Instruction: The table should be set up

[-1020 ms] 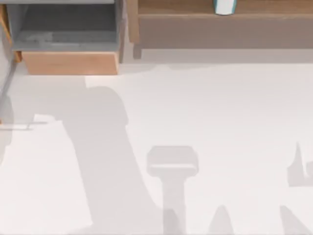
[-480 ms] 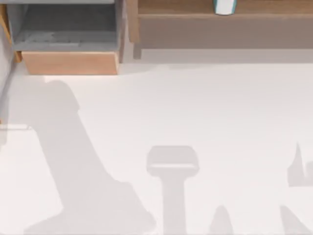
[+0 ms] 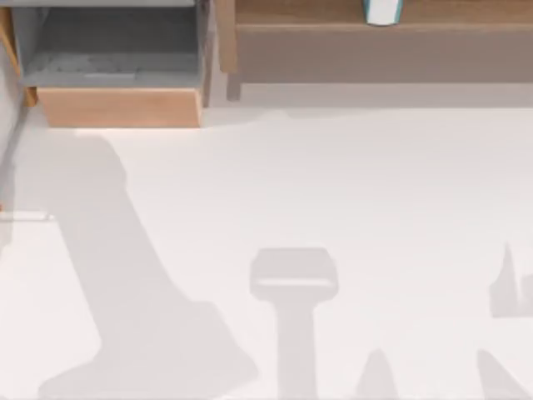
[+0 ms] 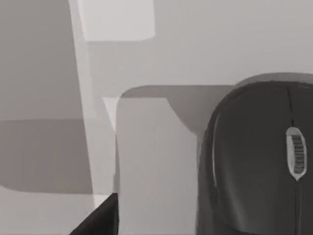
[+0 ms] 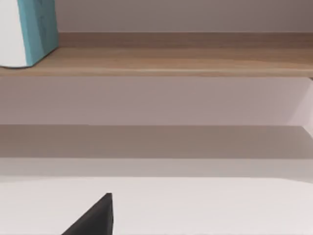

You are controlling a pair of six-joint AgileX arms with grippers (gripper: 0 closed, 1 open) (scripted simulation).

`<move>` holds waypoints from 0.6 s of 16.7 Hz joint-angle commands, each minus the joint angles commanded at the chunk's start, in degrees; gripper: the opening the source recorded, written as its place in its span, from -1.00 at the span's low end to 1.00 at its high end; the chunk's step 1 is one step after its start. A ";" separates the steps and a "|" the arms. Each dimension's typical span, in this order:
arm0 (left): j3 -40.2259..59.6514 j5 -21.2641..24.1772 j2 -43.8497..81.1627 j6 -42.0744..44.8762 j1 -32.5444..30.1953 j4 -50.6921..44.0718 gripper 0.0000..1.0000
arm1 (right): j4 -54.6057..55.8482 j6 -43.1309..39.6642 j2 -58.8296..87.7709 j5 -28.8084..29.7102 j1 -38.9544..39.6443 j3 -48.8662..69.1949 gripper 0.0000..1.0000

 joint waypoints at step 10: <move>0.00 0.00 0.00 0.00 0.00 0.00 -0.81 | 0.00 0.00 0.00 0.00 0.00 0.00 1.00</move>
